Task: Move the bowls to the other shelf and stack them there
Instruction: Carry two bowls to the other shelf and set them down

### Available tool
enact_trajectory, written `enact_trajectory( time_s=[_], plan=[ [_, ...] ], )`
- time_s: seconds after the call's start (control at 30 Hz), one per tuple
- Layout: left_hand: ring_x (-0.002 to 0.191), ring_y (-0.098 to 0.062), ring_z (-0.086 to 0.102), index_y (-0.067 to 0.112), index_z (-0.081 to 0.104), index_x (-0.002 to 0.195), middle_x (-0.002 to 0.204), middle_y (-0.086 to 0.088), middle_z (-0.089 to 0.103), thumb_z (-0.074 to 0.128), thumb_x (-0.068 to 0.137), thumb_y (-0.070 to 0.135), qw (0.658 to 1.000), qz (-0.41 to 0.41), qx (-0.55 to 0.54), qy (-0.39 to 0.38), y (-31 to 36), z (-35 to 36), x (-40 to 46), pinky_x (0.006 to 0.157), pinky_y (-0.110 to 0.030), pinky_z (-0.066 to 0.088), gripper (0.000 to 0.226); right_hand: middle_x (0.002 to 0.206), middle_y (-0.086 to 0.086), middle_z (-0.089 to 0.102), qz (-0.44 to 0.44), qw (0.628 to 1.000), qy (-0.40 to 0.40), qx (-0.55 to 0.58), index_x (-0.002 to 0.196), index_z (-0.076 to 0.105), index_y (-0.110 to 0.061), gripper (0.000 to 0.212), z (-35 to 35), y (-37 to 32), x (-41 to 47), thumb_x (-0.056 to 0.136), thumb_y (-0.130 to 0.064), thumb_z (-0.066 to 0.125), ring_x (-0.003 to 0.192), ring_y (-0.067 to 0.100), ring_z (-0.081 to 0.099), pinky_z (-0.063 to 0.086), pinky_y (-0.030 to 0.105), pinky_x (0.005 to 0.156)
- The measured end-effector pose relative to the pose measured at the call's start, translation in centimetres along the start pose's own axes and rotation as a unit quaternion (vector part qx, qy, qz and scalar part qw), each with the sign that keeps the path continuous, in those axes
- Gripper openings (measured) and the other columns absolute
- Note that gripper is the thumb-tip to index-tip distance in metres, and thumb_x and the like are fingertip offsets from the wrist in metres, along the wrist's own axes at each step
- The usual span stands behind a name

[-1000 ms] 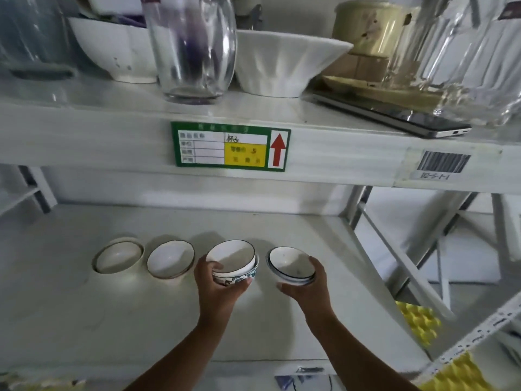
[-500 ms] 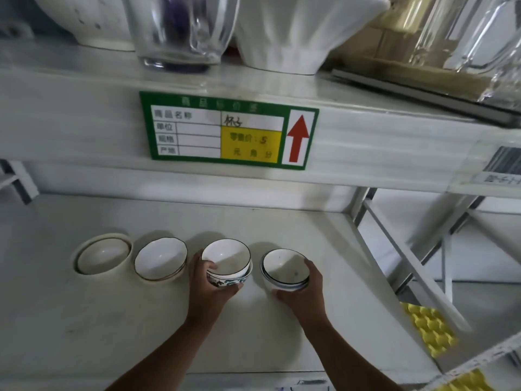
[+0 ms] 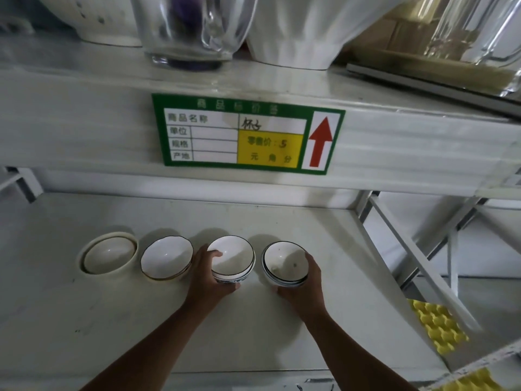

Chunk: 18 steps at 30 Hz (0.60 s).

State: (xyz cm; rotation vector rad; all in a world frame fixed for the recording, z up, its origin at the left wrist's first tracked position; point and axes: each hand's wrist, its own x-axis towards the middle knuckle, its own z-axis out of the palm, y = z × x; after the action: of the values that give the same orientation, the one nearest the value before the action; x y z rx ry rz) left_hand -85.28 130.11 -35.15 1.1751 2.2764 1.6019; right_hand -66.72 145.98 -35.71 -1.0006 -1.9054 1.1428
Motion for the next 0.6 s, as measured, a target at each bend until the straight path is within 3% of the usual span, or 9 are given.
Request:
enact_trajectory(
  time_s=[0.07, 0.17, 0.27, 0.4, 0.5, 0.6],
  plan=[
    [0.112, -0.002, 0.036, 0.015, 0.054, 0.115, 0.122, 0.03, 0.032, 0.077, 0.037, 0.043, 1.0, -0.004, 0.009, -0.005, 0.4, -0.1, 0.0, 0.093, 0.001, 0.024, 0.086, 0.133, -0.002, 0.06, 0.001, 1.0, -0.007, -0.002, 0.135, 0.054, -0.026, 0.109, 0.1, 0.2, 0.1, 0.035, -0.036, 0.098, 0.123, 0.023, 0.057, 0.052, 0.047, 0.1],
    [0.118, -0.002, 0.029, 0.014, 0.049, 0.129, 0.125, 0.018, 0.032, 0.073, 0.035, 0.053, 0.999, -0.025, 0.029, -0.023, 1.3, -0.5, 0.1, 0.093, -0.005, 0.022, 0.105, 0.133, 0.001, 0.058, 0.007, 0.999, -0.025, -0.023, 0.137, 0.05, -0.022, 0.112, -0.1, 0.3, 0.4, 0.035, -0.033, 0.094, 0.124, 0.028, 0.054, 0.05, 0.05, 0.101],
    [0.128, -0.002, 0.023, 0.017, 0.039, 0.14, 0.142, 0.009, 0.025, 0.069, 0.036, 0.06, 0.994, -0.064, 0.052, -0.067, 2.2, -1.1, 0.5, 0.101, -0.011, 0.016, 0.117, 0.136, -0.003, 0.046, 0.038, 0.996, -0.05, -0.065, 0.144, 0.041, -0.021, 0.118, -0.8, -0.8, 0.0, 0.039, -0.027, 0.095, 0.129, 0.022, 0.044, 0.044, 0.038, 0.107],
    [0.145, -0.019, 0.019, 0.019, 0.032, 0.147, 0.158, -0.005, 0.021, 0.053, 0.049, 0.072, 0.983, -0.103, 0.106, -0.107, 3.5, -2.1, 1.3, 0.117, -0.032, 0.019, 0.114, 0.146, 0.004, 0.04, 0.11, 0.985, -0.056, -0.122, 0.148, 0.039, -0.022, 0.101, -2.3, -3.2, 0.1, 0.063, -0.034, 0.092, 0.135, 0.023, 0.04, 0.041, 0.041, 0.107],
    [0.148, -0.02, 0.013, 0.018, 0.029, 0.149, 0.16, -0.005, 0.018, 0.034, 0.055, 0.075, 0.971, -0.111, 0.153, -0.145, 6.1, -3.0, 1.8, 0.119, -0.035, 0.016, 0.111, 0.152, 0.006, 0.04, 0.115, 0.979, -0.098, -0.137, 0.149, 0.041, -0.023, 0.077, -3.9, -5.0, 0.9, 0.083, -0.041, 0.076, 0.137, 0.024, 0.042, 0.038, 0.043, 0.112],
    [0.149, -0.022, 0.013, 0.022, 0.03, 0.149, 0.16, -0.001, 0.021, 0.024, 0.071, 0.072, 0.941, -0.087, 0.29, -0.154, 7.9, -4.2, 2.2, 0.116, -0.036, 0.019, 0.093, 0.158, 0.005, 0.034, 0.104, 0.959, -0.153, -0.213, 0.155, 0.032, -0.024, 0.067, -5.4, -6.9, 1.3, 0.097, -0.047, 0.054, 0.143, 0.027, 0.037, 0.032, 0.043, 0.116]
  ],
)
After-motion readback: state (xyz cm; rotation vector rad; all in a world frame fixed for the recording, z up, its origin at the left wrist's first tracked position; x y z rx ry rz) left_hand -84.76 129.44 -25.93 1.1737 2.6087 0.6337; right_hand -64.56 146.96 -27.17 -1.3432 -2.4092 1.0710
